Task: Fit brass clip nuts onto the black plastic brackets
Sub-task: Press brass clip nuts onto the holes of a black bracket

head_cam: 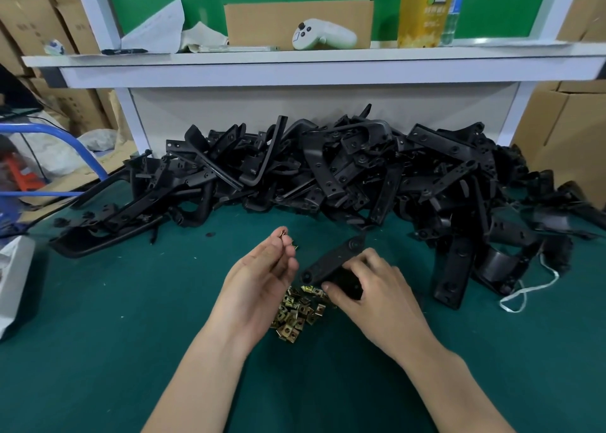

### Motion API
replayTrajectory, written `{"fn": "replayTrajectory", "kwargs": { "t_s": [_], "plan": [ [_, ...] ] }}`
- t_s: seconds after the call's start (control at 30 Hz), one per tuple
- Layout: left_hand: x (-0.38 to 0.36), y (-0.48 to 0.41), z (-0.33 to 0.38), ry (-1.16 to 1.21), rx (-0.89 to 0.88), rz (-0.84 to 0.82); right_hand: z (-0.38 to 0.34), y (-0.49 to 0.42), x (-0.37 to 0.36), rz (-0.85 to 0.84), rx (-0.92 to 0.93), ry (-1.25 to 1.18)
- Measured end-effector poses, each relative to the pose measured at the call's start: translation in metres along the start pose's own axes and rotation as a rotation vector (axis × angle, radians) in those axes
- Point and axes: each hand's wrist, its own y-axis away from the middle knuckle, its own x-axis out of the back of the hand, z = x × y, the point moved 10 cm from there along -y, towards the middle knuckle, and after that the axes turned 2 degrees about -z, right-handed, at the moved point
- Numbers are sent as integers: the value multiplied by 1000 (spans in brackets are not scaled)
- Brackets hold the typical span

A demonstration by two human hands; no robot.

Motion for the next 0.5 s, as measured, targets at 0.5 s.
{"fn": "replayTrajectory", "kwargs": {
  "t_s": [0.5],
  "plan": [
    [-3,4,-3,-24,59,-11,0,0,-4,-28,9,10]
  ]
}}
